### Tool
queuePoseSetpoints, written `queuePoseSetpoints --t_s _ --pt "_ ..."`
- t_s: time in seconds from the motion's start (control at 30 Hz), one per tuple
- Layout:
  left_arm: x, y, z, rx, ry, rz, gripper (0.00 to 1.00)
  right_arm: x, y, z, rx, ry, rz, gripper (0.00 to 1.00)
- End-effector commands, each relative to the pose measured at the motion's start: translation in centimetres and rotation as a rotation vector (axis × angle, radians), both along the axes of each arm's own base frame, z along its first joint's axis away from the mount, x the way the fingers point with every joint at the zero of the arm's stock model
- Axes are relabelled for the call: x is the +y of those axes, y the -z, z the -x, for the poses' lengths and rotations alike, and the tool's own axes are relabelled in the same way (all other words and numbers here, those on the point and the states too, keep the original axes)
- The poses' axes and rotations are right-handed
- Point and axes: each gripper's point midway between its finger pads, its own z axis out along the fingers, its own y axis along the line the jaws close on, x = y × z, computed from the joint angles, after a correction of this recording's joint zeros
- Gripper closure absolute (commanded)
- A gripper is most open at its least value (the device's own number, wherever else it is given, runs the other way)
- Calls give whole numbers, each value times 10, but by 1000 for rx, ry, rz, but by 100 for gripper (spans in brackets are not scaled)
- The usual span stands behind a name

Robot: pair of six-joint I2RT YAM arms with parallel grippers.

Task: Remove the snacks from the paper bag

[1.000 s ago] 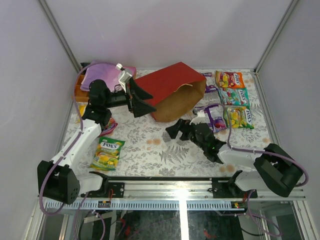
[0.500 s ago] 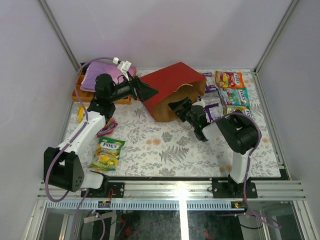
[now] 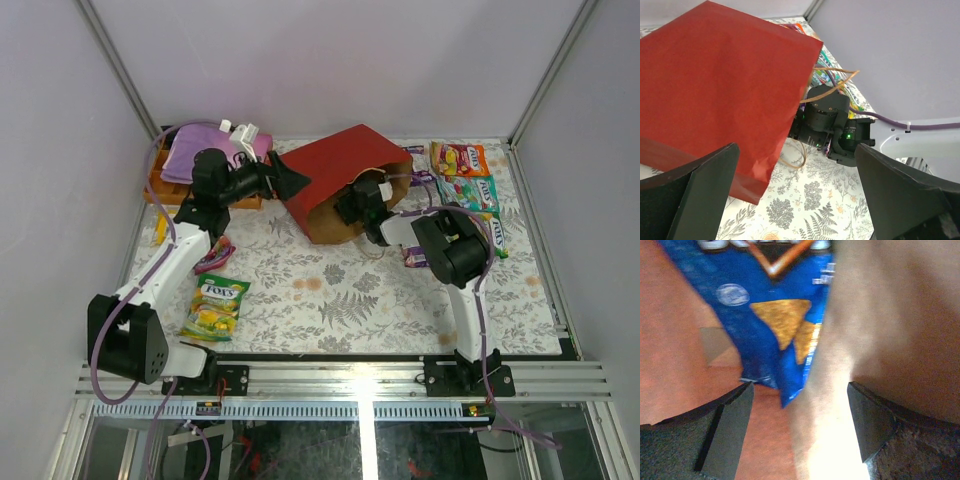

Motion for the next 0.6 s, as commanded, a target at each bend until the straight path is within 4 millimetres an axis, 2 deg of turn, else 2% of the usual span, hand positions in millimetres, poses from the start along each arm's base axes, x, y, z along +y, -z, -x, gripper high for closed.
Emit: queuePoseSetpoints --t_s 0.0,0.2,0.4,0.47,0.57 --pt "22 -6 -9 -33 -86 -21 0 -4 28 -9 119 81 16 18" --pt "34 3 -18 28 -112 19 0 10 53 -34 170 99 17 23" --pt "37 6 -21 48 -120 14 0 18 72 -56 191 128 53 25" --pt "40 6 -22 46 -127 9 0 21 70 -65 169 130 55 34" --pt "43 6 -23 45 -138 5 0 27 66 -74 126 121 34 58"
